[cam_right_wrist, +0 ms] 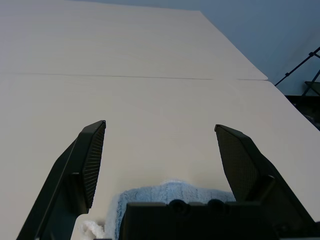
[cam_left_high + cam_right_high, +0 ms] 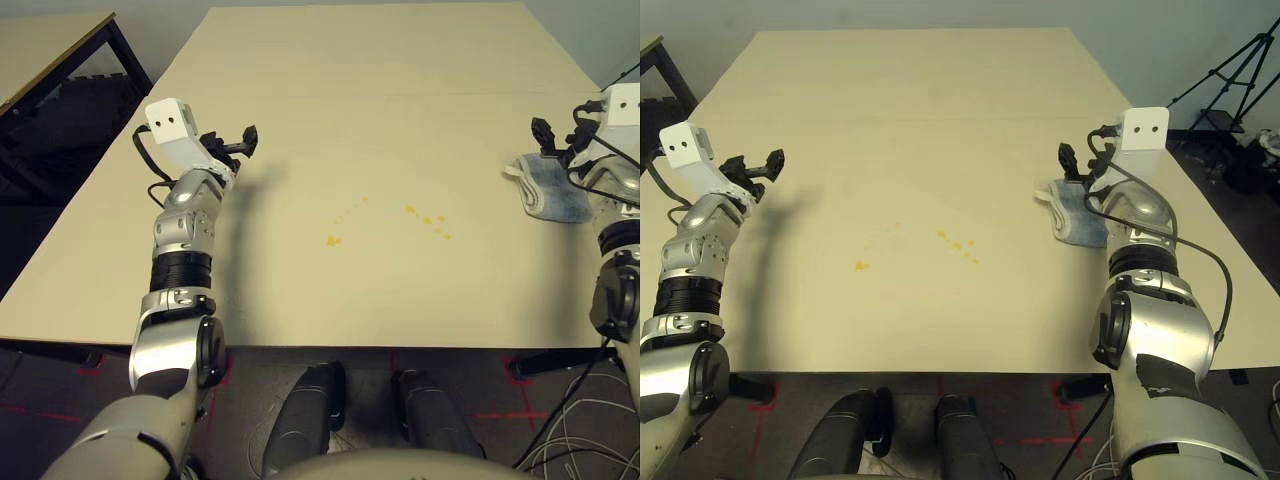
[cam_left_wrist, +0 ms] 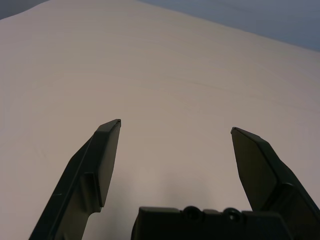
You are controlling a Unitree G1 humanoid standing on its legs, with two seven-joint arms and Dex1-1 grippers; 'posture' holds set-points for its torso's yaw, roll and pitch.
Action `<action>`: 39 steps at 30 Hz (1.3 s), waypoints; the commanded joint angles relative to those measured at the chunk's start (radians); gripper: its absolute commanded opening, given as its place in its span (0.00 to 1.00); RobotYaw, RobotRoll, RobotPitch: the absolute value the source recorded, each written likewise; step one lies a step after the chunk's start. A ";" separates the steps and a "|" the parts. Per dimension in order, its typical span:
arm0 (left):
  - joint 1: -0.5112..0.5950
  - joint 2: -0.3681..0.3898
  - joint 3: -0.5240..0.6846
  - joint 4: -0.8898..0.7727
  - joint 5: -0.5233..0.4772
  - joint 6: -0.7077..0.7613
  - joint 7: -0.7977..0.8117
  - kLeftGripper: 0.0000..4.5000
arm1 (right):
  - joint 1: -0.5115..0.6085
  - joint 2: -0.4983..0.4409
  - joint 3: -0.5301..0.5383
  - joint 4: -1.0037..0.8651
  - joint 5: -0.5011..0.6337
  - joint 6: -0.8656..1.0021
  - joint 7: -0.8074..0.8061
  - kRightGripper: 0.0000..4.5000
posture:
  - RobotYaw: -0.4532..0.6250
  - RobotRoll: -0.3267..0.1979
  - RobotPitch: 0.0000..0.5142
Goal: Wipe the water off the table with a rag.
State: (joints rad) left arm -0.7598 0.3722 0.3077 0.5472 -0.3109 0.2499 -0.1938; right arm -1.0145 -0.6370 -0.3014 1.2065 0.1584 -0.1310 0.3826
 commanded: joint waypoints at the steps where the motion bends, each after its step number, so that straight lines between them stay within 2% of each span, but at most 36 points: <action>1: 0.000 0.000 -0.007 0.017 0.011 0.002 -0.005 1.00 | 0.020 -0.008 -0.014 0.009 0.006 -0.008 -0.006 0.99 | 0.44 0.62 0.33; 4: -0.003 -0.007 -0.014 0.021 0.010 0.003 -0.014 1.00 | 0.023 -0.013 -0.020 -0.007 0.014 0.004 -0.003 0.99 | 0.43 0.62 0.33; 8: -0.014 0.013 -0.029 -0.016 -0.006 0.035 -0.069 1.00 | -0.016 -0.037 -0.068 -0.016 0.075 0.154 0.006 0.99 | 0.44 0.62 0.33; 10: -0.037 0.035 -0.024 -0.043 -0.044 0.072 -0.140 1.00 | -0.038 -0.067 -0.075 -0.019 0.089 0.256 0.018 0.99 | 0.44 0.62 0.32; 16: -0.115 0.172 -0.087 -0.105 -0.141 0.273 -0.473 1.00 | -0.129 -0.158 -0.118 -0.010 0.139 0.557 -0.014 0.99 | 0.42 0.62 0.32; 22: -0.179 0.277 -0.178 -0.090 -0.147 0.371 -0.729 1.00 | -0.171 -0.227 -0.098 -0.014 0.117 0.790 -0.045 0.99 | 0.39 0.62 0.31; 26: -0.187 0.340 -0.239 -0.156 -0.159 0.475 -0.854 1.00 | -0.168 -0.253 -0.096 -0.038 0.120 0.933 -0.044 0.99 | 0.39 0.62 0.31; 32: -0.194 0.432 -0.283 -0.260 -0.175 0.601 -0.946 1.00 | -0.136 -0.268 -0.113 -0.084 0.129 1.063 -0.067 0.99 | 0.39 0.62 0.32; 39: -0.170 0.478 -0.302 -0.350 -0.197 0.682 -0.992 1.00 | -0.086 -0.269 -0.126 -0.136 0.141 1.160 -0.072 0.99 | 0.39 0.62 0.32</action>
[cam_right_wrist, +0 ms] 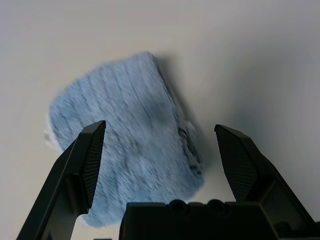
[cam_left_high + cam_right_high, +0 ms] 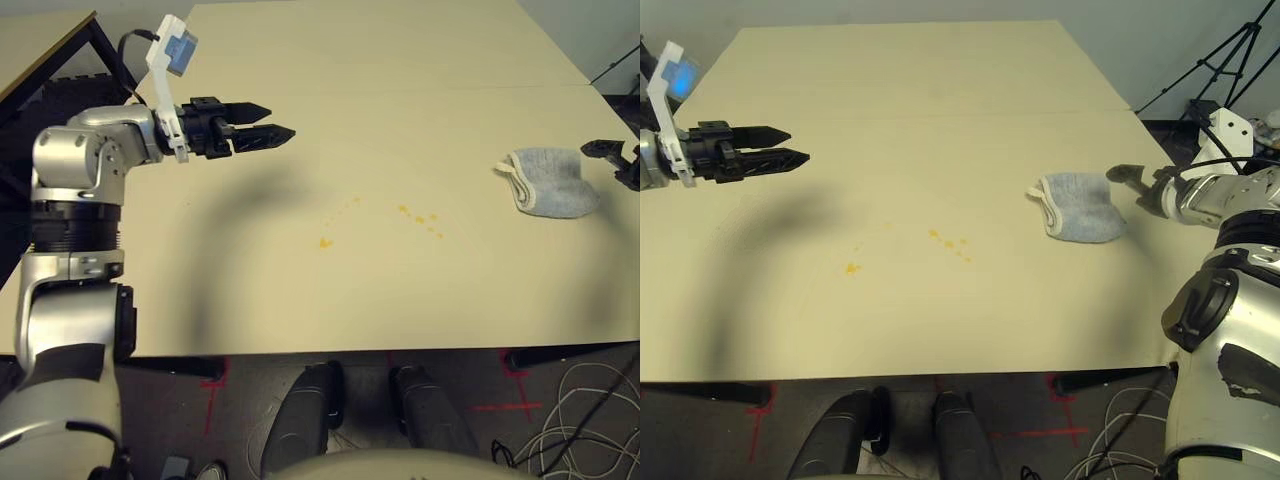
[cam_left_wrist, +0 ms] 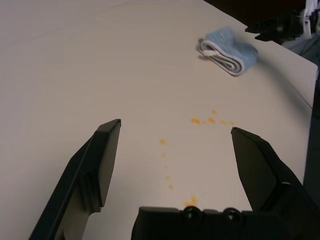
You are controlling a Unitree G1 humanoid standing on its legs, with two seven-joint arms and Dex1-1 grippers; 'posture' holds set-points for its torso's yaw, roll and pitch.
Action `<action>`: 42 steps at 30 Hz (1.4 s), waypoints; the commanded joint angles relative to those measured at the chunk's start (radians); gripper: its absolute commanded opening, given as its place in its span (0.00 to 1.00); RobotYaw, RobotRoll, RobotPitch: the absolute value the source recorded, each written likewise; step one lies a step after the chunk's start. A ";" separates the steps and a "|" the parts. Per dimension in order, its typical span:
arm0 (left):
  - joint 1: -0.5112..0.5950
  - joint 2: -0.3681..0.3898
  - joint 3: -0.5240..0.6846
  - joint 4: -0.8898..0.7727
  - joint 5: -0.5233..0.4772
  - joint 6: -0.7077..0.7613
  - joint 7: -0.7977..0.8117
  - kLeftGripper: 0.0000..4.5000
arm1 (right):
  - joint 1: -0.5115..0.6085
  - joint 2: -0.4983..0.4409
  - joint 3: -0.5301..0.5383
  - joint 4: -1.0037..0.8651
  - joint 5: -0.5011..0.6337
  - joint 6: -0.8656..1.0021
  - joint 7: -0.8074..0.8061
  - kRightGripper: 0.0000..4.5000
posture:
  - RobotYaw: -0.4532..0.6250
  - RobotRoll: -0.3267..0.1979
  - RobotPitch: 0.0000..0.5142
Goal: Wipe the water off the table with a rag.
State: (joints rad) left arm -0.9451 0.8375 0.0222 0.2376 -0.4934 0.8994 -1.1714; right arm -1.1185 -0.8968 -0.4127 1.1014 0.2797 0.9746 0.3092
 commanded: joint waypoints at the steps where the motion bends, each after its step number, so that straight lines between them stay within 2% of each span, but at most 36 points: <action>1: 0.019 0.010 -0.017 -0.045 -0.014 0.033 -0.012 1.00 | 0.025 -0.007 -0.014 -0.036 0.021 0.071 0.006 0.99 | 0.39 0.62 0.32; 11: 0.046 -0.022 -0.033 -0.063 -0.009 0.024 0.009 1.00 | 0.089 0.023 -0.098 -0.032 0.080 0.142 -0.030 0.99 | 0.38 0.62 0.33; 20: 0.034 -0.048 -0.041 -0.079 -0.018 0.041 0.032 1.00 | 0.098 0.083 -0.319 0.057 0.214 0.074 -0.189 0.99 | 0.39 0.62 0.34; 23: 0.032 -0.052 -0.037 -0.085 -0.022 0.047 0.040 1.00 | 0.104 0.099 -0.353 0.065 0.239 0.067 -0.224 0.99 | 0.39 0.62 0.35; 31: 0.033 -0.056 -0.026 -0.111 -0.038 0.066 0.058 1.00 | 0.147 0.096 -0.367 0.022 0.278 0.084 -0.268 0.99 | 0.39 0.62 0.35; 42: 0.014 -0.083 -0.034 -0.093 -0.042 0.050 0.073 1.00 | 0.184 0.048 -0.310 -0.063 0.260 0.143 -0.238 0.99 | 0.37 0.62 0.35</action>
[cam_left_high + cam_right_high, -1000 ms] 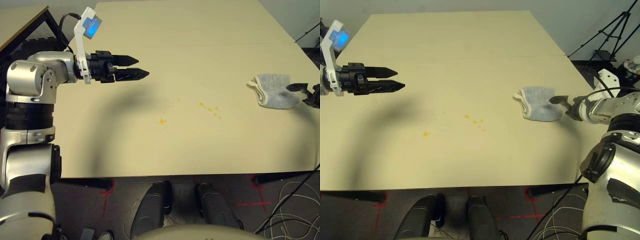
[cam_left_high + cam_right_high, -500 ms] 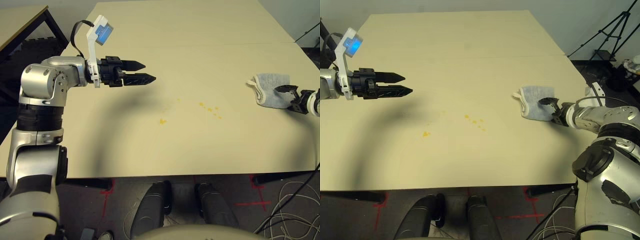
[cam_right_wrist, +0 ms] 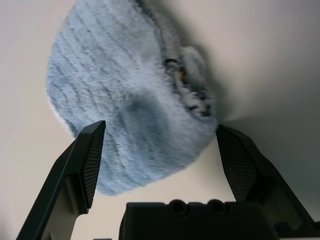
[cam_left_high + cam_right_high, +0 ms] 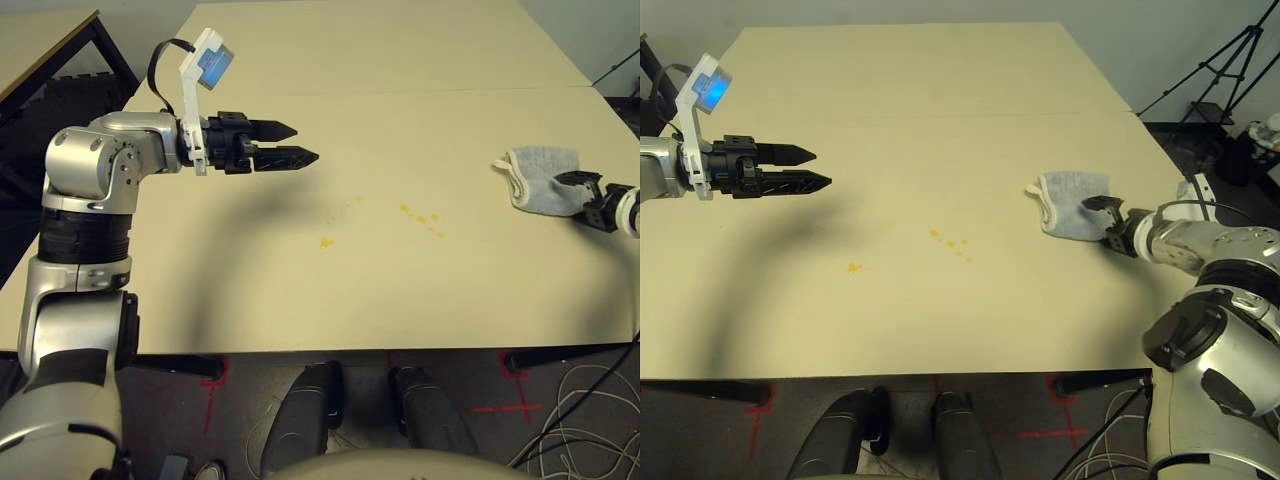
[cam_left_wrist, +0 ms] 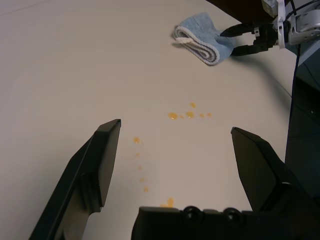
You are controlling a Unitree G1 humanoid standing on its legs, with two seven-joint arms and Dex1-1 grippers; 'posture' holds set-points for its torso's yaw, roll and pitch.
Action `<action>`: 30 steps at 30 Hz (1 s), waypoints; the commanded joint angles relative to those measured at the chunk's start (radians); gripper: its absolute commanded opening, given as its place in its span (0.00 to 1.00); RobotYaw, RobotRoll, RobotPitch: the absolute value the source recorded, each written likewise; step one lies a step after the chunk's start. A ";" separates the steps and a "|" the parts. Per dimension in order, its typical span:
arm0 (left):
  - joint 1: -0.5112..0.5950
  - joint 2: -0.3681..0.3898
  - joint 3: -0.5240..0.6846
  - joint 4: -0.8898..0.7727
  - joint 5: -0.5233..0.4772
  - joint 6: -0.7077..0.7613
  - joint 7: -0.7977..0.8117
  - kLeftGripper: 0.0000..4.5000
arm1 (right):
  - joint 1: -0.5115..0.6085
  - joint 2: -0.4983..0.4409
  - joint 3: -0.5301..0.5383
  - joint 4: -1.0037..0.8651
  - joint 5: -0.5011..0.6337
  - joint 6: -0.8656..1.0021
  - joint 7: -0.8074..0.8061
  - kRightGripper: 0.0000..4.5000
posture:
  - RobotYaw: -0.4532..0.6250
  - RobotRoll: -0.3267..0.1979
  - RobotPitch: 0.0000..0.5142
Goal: Wipe the water off the table with a rag.
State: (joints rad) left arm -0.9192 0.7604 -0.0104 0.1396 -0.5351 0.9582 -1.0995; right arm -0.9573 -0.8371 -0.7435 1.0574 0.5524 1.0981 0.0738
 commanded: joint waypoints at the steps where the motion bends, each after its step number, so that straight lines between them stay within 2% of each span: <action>1: -0.013 -0.008 -0.002 0.006 0.001 -0.009 0.001 1.00 | 0.023 -0.013 0.019 -0.020 -0.010 0.023 -0.006 0.99 | 0.37 0.62 0.35; 8: -0.020 -0.019 -0.004 0.008 0.003 -0.011 0.004 1.00 | 0.036 0.044 -0.005 -0.020 0.016 0.031 -0.023 0.99 | 0.37 0.62 0.36; 16: -0.020 -0.012 0.001 -0.014 -0.007 0.004 0.009 1.00 | -0.008 0.114 -0.023 0.011 0.037 -0.050 -0.046 0.99 | 0.38 0.62 0.37; 30: -0.008 -0.014 0.008 -0.024 -0.020 0.014 0.036 1.00 | -0.068 0.176 0.053 0.080 0.006 -0.052 0.004 0.99 | 0.40 0.62 0.39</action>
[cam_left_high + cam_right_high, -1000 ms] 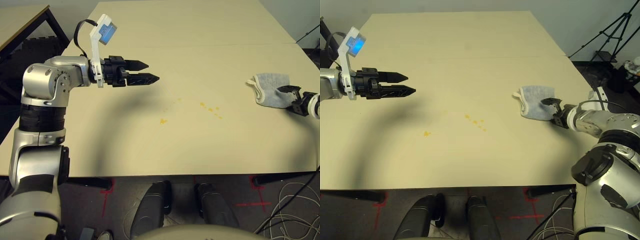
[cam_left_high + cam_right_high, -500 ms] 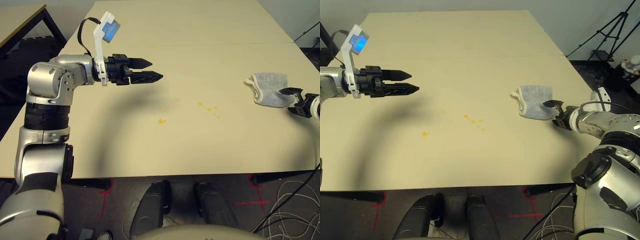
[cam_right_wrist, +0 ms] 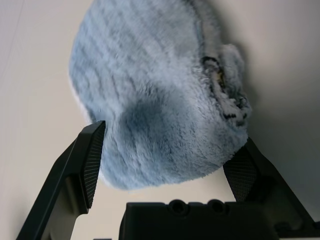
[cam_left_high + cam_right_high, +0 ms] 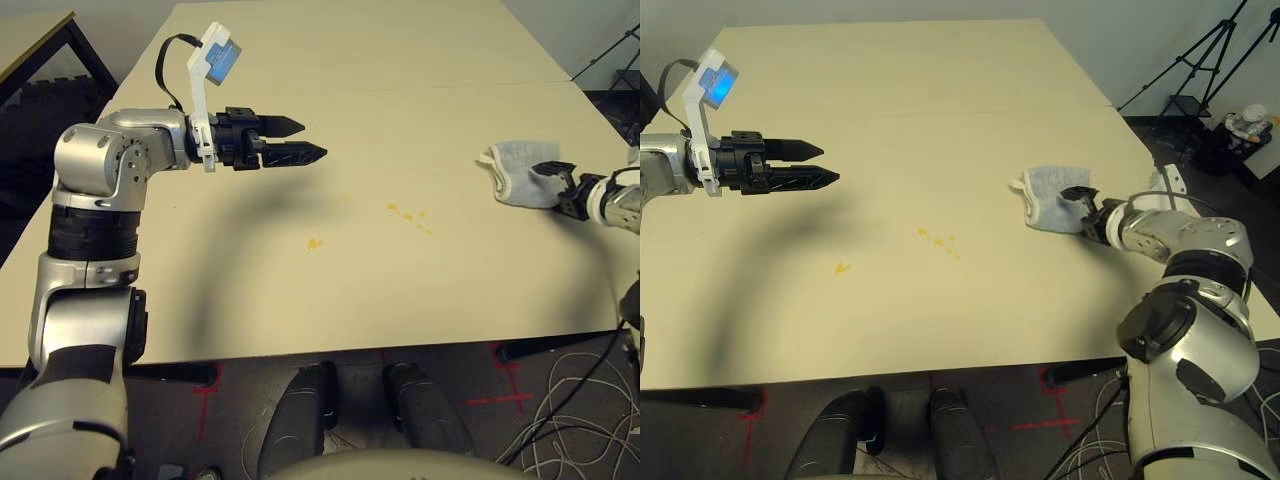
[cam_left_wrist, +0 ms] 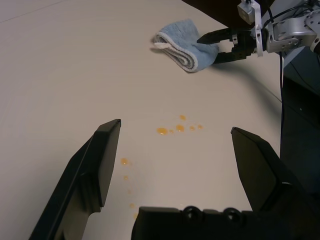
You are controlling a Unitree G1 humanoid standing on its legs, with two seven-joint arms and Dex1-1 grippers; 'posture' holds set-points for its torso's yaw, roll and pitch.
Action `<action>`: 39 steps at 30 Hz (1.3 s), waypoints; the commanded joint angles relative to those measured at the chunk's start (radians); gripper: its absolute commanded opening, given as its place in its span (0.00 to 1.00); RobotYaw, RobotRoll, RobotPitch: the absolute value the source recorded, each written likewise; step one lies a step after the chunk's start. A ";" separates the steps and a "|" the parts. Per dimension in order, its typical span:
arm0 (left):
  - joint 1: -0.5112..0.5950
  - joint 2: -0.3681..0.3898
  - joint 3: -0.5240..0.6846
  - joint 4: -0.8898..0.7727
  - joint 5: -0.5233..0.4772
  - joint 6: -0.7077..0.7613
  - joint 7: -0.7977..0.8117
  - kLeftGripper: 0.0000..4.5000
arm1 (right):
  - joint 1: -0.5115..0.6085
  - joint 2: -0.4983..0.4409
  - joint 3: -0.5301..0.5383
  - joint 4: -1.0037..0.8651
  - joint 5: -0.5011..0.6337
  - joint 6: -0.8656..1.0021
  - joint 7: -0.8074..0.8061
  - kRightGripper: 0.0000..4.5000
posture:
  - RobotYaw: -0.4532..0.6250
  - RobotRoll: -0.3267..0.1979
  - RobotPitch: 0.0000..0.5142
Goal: Wipe the water off the table with a rag.
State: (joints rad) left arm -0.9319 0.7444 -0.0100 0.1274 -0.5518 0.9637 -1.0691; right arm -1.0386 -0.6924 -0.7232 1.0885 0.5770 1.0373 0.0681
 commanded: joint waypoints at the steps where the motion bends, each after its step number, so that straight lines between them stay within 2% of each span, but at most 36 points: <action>1: 0.005 0.001 0.008 -0.013 -0.005 0.010 0.009 1.00 | 0.013 0.030 0.040 0.053 -0.025 -0.002 0.012 0.99 | 0.40 0.62 0.39; 2: 0.005 0.001 0.008 -0.014 -0.006 0.010 0.010 1.00 | 0.012 0.030 0.047 0.056 -0.029 -0.011 0.013 0.99 | 0.40 0.62 0.39; 5: 0.008 -0.001 0.011 -0.016 -0.008 0.011 0.019 1.00 | 0.008 0.029 0.076 0.055 -0.042 -0.032 0.028 0.86 | 0.40 0.62 0.39; 15: 0.018 -0.013 0.014 -0.021 -0.009 0.008 0.049 1.00 | -0.014 0.025 0.188 0.011 -0.116 -0.147 0.081 0.12 | 0.40 0.62 0.37; 17: 0.021 -0.019 0.014 -0.023 -0.008 0.007 0.056 1.00 | -0.014 0.026 0.214 0.000 -0.133 -0.174 0.102 0.00 | 0.40 0.62 0.37; 21: 0.025 -0.023 0.014 -0.028 -0.009 0.008 0.064 1.00 | -0.018 0.024 0.291 -0.034 -0.185 -0.238 0.175 0.00 | 0.40 0.62 0.37; 24: 0.026 -0.026 0.017 -0.024 -0.005 0.002 0.075 1.00 | -0.023 0.008 0.418 -0.142 -0.251 -0.268 0.300 0.00 | 0.40 0.62 0.37; 26: 0.026 -0.027 0.020 -0.020 -0.002 -0.003 0.080 1.00 | -0.030 0.000 0.451 -0.215 -0.248 -0.226 0.356 0.00 | 0.40 0.62 0.37; 31: 0.016 -0.034 0.026 0.023 0.019 -0.041 0.100 1.00 | -0.017 -0.044 0.540 -0.578 -0.139 0.082 0.533 0.00 | 0.38 0.62 0.37; 35: 0.008 -0.046 0.018 0.045 0.025 -0.060 0.100 1.00 | 0.025 -0.037 0.519 -0.810 -0.020 0.324 0.573 0.00 | 0.37 0.62 0.38; 39: -0.006 -0.060 0.009 0.074 0.037 -0.080 0.095 1.00 | 0.086 0.053 0.449 -1.011 0.083 0.539 0.546 0.00 | 0.36 0.62 0.38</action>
State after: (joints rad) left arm -0.9269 0.6857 0.0049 0.1873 -0.5292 0.8952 -0.9701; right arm -0.9748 -0.6577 -0.2418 0.1468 0.6123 1.4943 0.6277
